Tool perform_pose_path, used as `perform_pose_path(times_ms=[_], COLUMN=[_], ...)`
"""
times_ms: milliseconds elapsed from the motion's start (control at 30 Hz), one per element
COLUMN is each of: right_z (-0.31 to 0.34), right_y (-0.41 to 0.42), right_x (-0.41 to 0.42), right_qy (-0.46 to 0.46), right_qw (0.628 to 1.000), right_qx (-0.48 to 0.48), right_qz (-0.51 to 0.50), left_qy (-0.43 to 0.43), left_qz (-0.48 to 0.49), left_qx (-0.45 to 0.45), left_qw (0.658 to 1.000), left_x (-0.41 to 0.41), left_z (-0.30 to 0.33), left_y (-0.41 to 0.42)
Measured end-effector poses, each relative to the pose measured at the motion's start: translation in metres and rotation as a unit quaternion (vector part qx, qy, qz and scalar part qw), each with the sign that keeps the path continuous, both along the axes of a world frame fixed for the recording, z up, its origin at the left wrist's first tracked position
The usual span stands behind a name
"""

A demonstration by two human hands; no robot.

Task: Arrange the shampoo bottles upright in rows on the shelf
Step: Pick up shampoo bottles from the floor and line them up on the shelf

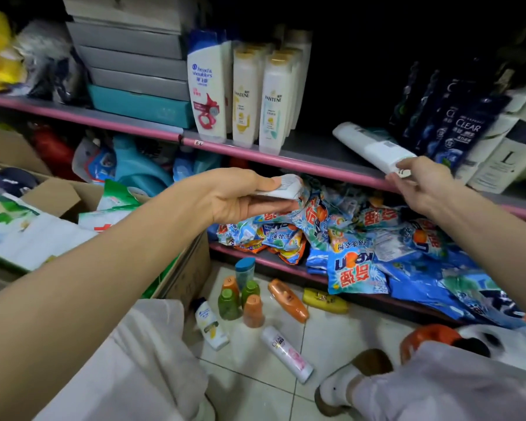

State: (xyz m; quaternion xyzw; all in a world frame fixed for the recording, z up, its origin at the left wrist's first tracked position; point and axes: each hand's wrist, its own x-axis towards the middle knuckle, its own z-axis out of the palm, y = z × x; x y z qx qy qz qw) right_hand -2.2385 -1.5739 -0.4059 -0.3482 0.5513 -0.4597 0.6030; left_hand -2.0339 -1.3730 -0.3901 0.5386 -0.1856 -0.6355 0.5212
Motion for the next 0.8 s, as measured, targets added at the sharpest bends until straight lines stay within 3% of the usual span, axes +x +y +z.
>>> perform_pose_path(times_ms=[67, 100, 167, 233, 267, 300, 400, 533, 600, 667, 733, 800], right_z=[-0.005, -0.009, -0.023, -0.034, -0.04, -0.042, -0.037, -0.028, -0.025, -0.024, -0.021, -0.017], right_y=[0.021, 0.036, 0.066, 0.088, 0.092, 0.095, 0.094, 0.087, 0.086, 0.084, 0.083, 0.084], right_x=[0.002, 0.002, 0.002, 0.004, 0.006, 0.008, 0.015, 0.013, 0.013, 0.011, 0.01, 0.01], right_qy=[0.152, 0.247, 0.363, 0.418, 0.428, 0.415, 0.346, 0.349, 0.327, 0.283, 0.217, 0.118], right_qw=[0.986, 0.961, 0.864, 0.737, 0.697, 0.689, 0.736, 0.725, 0.748, 0.794, 0.845, 0.889], right_qx=[-0.061, -0.124, -0.292, -0.4, -0.438, -0.463, -0.483, -0.493, -0.476, -0.433, -0.365, -0.28], right_qz=[0.003, 0.028, 0.188, 0.349, 0.374, 0.372, 0.325, 0.33, 0.327, 0.318, 0.325, 0.342], left_qy=[-0.009, -0.009, 0.0, 0.016, 0.027, 0.038, 0.075, 0.096, 0.078, 0.012, -0.11, -0.285], left_qz=[-0.009, -0.015, -0.032, -0.055, -0.067, -0.082, -0.12, -0.154, -0.151, -0.112, -0.063, -0.075], left_qx=[0.008, 0.011, 0.015, 0.015, 0.015, 0.015, 0.006, -0.016, -0.038, -0.079, -0.122, -0.147], left_qw=[1.0, 1.0, 0.999, 0.998, 0.997, 0.996, 0.99, 0.983, 0.985, 0.99, 0.984, 0.944], left_x=[-0.003, -0.005, -0.01, -0.014, -0.015, -0.016, -0.013, -0.01, -0.009, -0.007, -0.008, -0.015], left_z=[-0.001, -0.001, 0.002, 0.006, 0.008, 0.01, 0.016, 0.019, 0.021, 0.019, 0.014, 0.005], left_y=[-0.004, -0.005, -0.009, -0.013, -0.014, -0.015, -0.016, -0.017, -0.019, -0.024, -0.028, -0.029])
